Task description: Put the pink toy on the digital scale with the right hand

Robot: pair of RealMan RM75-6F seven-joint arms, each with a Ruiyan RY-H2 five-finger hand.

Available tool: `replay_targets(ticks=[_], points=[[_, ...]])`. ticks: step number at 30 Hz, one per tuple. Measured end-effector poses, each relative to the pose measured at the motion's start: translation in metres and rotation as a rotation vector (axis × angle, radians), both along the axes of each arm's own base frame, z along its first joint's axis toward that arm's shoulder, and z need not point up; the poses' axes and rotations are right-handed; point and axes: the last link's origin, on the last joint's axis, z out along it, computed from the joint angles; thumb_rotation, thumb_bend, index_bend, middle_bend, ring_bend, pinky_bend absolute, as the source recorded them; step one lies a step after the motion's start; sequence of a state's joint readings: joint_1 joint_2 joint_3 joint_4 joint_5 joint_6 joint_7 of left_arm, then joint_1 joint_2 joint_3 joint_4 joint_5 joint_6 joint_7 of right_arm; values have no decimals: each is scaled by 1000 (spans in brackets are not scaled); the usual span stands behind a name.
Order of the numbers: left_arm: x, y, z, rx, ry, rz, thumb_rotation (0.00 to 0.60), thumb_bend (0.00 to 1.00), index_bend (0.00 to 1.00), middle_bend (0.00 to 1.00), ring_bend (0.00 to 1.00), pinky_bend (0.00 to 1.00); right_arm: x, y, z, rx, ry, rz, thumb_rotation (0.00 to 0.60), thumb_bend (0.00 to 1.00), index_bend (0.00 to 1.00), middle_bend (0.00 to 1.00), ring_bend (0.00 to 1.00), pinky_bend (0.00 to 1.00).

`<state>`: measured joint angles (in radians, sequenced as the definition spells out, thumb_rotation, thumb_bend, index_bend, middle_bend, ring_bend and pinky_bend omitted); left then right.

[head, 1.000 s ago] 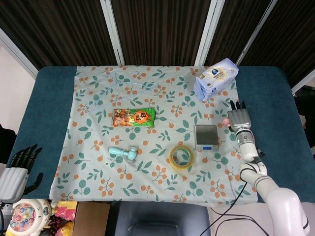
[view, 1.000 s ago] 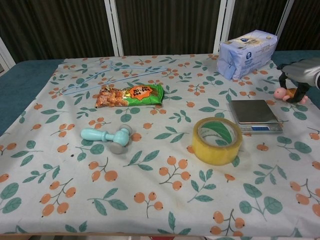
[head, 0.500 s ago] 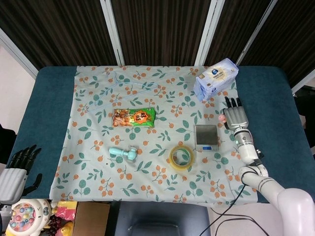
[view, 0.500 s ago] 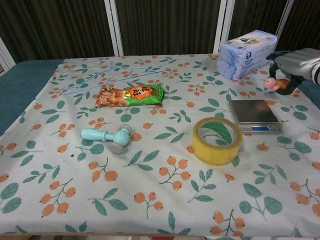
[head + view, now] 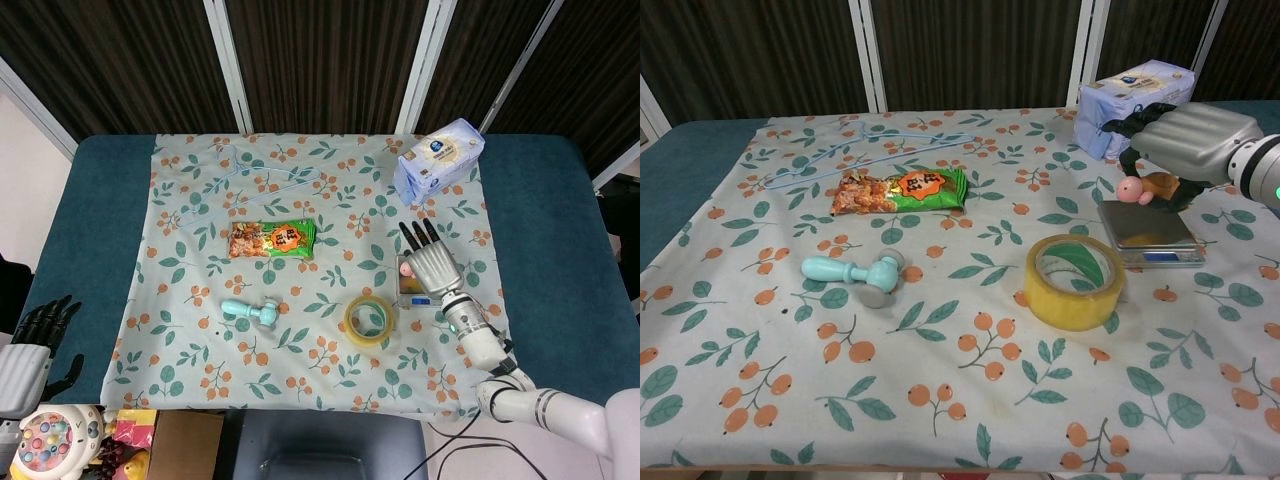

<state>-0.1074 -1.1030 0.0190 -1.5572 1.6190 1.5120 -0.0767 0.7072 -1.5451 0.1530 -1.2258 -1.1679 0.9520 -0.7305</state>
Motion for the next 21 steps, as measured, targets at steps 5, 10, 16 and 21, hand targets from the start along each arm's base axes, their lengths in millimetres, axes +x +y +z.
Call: replay_targets(ticks=[5, 10, 16, 21], points=[[0, -1, 1, -1, -3, -3, 600, 451, 0, 12, 8, 98, -4, 4, -4, -11, 47, -22, 600, 494, 543, 58, 0, 0], [1, -1, 0, -3, -4, -4, 600, 452, 0, 12, 9, 99, -7, 4, -10, 6, 58, -38, 600, 495, 432, 34, 0, 0], [0, -1, 0, 0, -2, 0, 600, 452, 0, 12, 9, 99, -7, 6, -12, 20, 66, -36, 600, 494, 371, 11, 0, 0], [0, -1, 1, 1, -3, -2, 600, 452, 0, 12, 8, 99, -10, 9, -5, 9, 56, -35, 600, 495, 357, 5, 0, 0]])
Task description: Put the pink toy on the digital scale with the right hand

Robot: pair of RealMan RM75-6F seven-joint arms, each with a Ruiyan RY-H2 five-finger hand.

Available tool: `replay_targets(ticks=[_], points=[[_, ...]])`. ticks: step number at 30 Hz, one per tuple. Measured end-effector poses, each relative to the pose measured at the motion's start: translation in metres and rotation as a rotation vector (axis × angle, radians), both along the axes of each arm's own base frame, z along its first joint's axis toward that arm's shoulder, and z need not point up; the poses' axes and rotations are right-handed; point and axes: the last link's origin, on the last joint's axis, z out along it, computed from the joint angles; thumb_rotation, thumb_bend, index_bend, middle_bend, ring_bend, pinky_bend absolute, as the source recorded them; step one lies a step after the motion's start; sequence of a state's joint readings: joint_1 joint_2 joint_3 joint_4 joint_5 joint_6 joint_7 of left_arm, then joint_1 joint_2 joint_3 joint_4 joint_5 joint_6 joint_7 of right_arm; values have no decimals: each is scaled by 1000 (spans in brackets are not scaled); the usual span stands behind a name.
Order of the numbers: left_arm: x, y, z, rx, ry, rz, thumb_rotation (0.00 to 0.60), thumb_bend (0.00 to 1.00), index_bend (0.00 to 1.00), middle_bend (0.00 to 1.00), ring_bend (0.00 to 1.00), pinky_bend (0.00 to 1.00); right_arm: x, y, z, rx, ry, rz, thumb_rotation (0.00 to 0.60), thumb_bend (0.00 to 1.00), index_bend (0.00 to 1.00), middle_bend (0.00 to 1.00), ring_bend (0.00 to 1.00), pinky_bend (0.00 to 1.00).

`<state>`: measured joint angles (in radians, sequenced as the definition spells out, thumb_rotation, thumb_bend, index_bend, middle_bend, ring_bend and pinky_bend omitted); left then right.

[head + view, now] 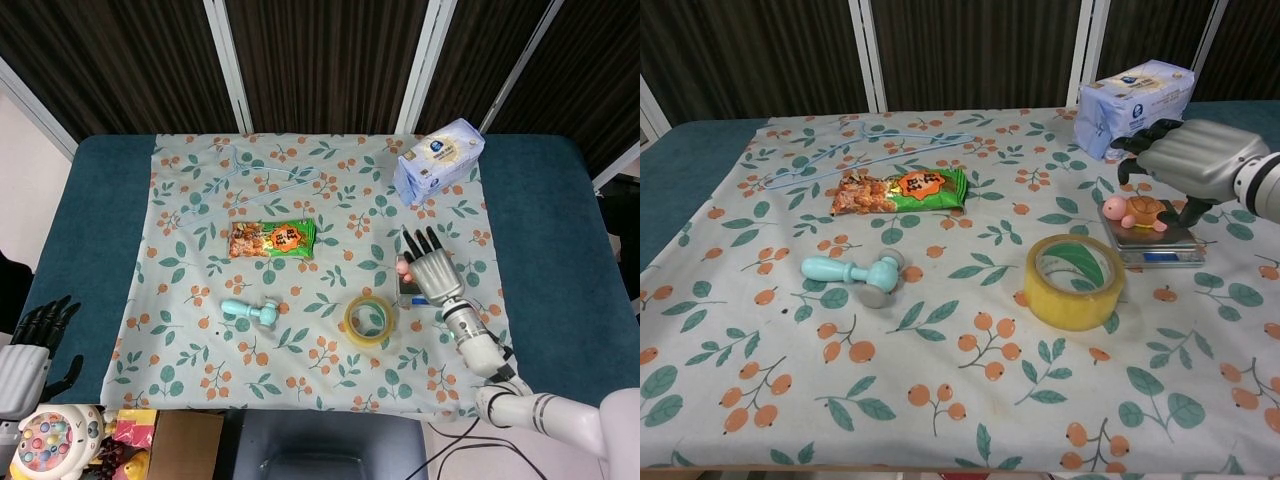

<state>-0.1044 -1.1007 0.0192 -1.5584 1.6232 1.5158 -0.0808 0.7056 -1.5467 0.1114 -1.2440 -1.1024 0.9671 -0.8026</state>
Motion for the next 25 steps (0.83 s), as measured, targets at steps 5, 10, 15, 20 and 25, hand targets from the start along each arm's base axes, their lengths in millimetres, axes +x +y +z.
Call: replay_targets(ticks=[5, 10, 15, 20, 25], points=[[1, -1, 2, 9, -4, -8, 600, 451, 0, 12, 9, 99, -4, 10, 17, -45, -86, -15, 600, 441, 229, 0, 0, 0], [1, -2, 2, 24, 11, -19, 600, 455, 0, 12, 8, 99, -19, 45, 54, -141, -300, -48, 600, 304, 31, 0, 0, 0], [3, -2, 1, 44, 25, -33, 600, 455, 0, 11, 8, 99, -50, 109, 100, -260, -423, -91, 600, 234, 0, 0, 0, 0], [7, -4, -5, 43, 46, -53, 600, 456, 0, 10, 8, 99, -67, 164, 123, -309, -520, -107, 600, 226, 0, 0, 0, 0], [9, 0, -13, 31, 59, -55, 600, 455, 0, 10, 8, 99, -69, 188, 138, -310, -589, -64, 600, 227, 0, 0, 0, 0]])
